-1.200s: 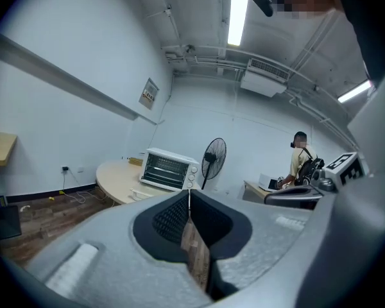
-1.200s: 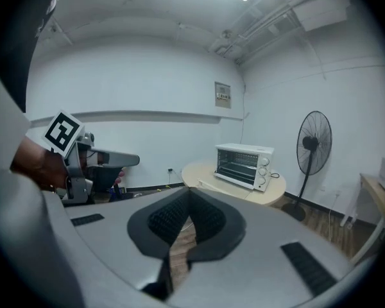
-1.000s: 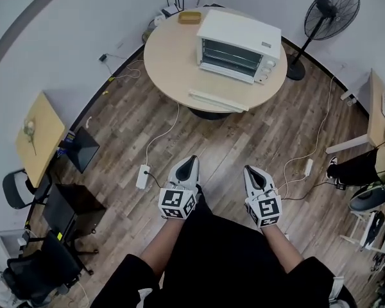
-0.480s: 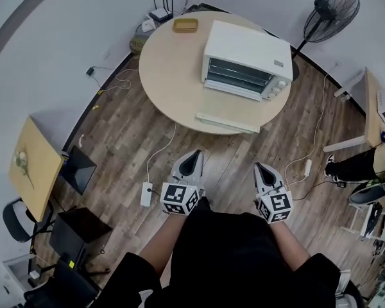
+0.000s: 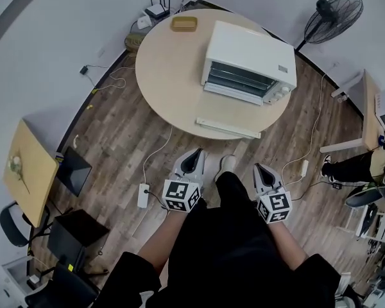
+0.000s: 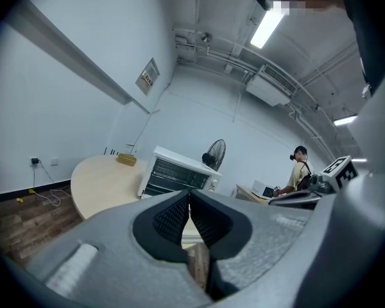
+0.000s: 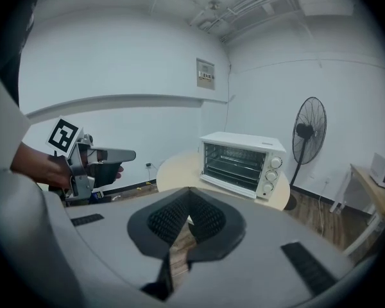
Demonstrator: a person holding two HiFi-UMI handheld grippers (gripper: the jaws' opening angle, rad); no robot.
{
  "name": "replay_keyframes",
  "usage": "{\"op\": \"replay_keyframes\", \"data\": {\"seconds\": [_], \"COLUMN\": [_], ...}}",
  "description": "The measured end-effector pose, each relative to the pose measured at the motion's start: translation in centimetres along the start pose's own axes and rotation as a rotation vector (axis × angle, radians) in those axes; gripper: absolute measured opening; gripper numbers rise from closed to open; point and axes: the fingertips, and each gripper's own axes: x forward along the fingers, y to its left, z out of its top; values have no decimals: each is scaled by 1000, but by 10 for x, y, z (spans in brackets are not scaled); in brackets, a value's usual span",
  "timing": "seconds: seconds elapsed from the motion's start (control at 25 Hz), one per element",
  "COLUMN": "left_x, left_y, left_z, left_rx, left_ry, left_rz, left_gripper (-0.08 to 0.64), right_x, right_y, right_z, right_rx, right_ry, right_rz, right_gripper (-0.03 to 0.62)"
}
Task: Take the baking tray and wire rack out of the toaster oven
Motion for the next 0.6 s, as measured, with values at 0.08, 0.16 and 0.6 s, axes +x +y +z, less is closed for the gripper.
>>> {"op": "replay_keyframes", "data": {"seconds": [0.08, 0.16, 0.6], "left_x": [8, 16, 99], "left_y": [1, 4, 24], "left_z": [1, 4, 18], "left_rx": [5, 14, 70], "left_ry": [8, 12, 57], "left_rz": [5, 17, 26], "left_gripper": [20, 20, 20], "right_x": [10, 21, 101], "right_y": [-4, -10, -80], "right_z": [5, 10, 27], "right_rx": [12, 19, 159], "right_ry": [-13, -24, -57], "right_rz": [11, 27, 31], "right_gripper": [-2, -2, -2]}}
